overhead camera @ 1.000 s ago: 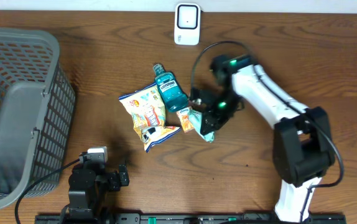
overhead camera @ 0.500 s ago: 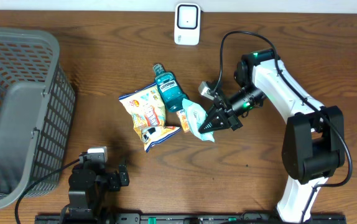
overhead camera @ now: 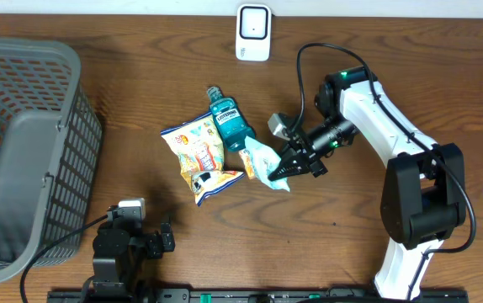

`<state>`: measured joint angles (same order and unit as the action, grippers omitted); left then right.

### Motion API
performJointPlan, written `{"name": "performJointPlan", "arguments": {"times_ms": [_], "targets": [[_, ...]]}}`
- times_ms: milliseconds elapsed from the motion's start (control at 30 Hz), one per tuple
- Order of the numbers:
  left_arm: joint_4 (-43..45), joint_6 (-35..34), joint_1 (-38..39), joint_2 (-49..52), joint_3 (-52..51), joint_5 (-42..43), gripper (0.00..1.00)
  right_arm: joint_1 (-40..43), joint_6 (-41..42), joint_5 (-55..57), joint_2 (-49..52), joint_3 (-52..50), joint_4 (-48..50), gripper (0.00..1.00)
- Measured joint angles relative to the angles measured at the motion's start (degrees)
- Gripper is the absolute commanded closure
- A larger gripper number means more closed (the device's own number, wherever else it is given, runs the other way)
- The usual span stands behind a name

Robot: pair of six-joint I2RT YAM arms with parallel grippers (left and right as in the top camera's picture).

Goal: Scan the item barcode
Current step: 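Hold the wipes pack up at the scanner with the right gripper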

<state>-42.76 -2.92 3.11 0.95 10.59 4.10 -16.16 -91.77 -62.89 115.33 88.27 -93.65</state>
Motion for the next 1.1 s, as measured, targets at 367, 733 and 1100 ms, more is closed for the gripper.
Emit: {"name": "performJointPlan", "arguments": {"times_ms": [367,733,1100], "targets": [[0.0,0.0,0.0,0.0,0.0,0.0,0.02,-0.3,47.7,23.6,0.0,2.6,38.7,0.99],[0.0,0.0,0.0,0.0,0.0,0.0,0.02,-4.7,73.3,53.0,0.2,10.7,47.1,0.99],[0.0,0.0,0.0,0.0,0.0,0.0,0.02,-5.4,76.1,64.2,22.2,42.7,41.9,0.99]]}}
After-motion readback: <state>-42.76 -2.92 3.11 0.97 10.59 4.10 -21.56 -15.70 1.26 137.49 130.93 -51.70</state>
